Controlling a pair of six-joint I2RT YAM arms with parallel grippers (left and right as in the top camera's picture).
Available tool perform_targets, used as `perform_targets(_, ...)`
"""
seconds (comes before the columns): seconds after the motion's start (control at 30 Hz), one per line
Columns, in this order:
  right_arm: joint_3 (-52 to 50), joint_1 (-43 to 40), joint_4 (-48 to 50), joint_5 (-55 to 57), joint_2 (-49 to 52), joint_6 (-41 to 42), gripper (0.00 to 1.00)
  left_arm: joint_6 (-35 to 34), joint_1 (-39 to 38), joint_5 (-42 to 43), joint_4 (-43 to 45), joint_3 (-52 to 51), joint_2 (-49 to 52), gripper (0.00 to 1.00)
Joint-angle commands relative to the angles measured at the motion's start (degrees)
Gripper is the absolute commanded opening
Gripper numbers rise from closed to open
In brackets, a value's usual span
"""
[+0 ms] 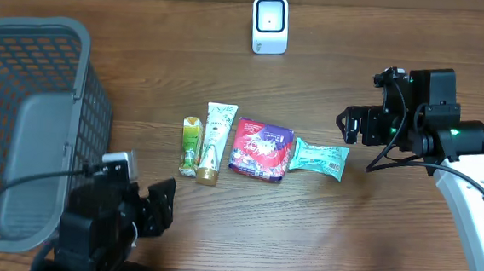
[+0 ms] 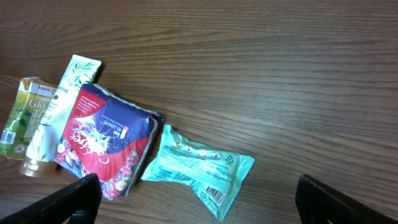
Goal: Scan the item barcode
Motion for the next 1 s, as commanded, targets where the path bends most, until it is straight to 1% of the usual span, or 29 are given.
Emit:
perform_targets(0.0, 1.07, 0.33, 0.26, -0.33, 0.11, -0.26, 1.0, -2.1, -0.02, 2.51, -2.21, -0.74, -1.68, 0.63)
perform_targets(0.13, 1.07, 0.33, 0.63, -0.33, 0.11, -0.26, 1.0, -1.81, -0.02, -1.64, -5.4, -1.09, -1.68, 0.61)
perform_targets(0.27, 1.07, 0.33, 1.27, -0.33, 0.11, -0.26, 1.0, -1.16, -0.02, -4.48, -4.02, -1.25, -1.68, 0.61)
perform_targets(0.33, 1.09, 0.33, 1.29, -0.33, 0.11, -0.26, 1.0, -1.18, -0.02, -5.14, -3.63, -1.25, -1.68, 0.63)
perform_targets(0.37, 1.07, 0.33, 1.25, -0.33, 0.11, -0.26, 1.0, -1.2, -0.02, -5.14, -3.37, -1.25, -1.66, 0.66)
perform_targets(0.4, 1.07, 0.33, 1.25, -0.33, 0.11, -0.26, 1.0, -1.2, -0.02, -5.11, -3.13, -1.25, -1.64, 0.81)
perform_targets(0.43, 1.07, 0.33, 1.25, -0.33, 0.11, -0.26, 1.0, -1.18, -0.02, -5.14, -2.93, -1.25, -1.64, 1.0)
perform_targets(0.6, 1.07, 0.33, 1.68, -2.45, 0.11, -0.04, 1.0, -1.2, -0.02, -5.11, -2.01, -1.25, -1.64, 0.99)
perform_targets(0.77, 1.07, 0.33, 1.99, -9.57, 0.11, -0.04, 1.0, -1.2, -0.02, -5.11, -1.49, -1.25, -1.62, 1.0)
perform_targets(0.97, 1.03, 0.33, 1.79, -9.11, 0.57, 0.66, 0.99, -1.18, -0.02, -5.09, -1.92, -1.25, -1.62, 1.0)
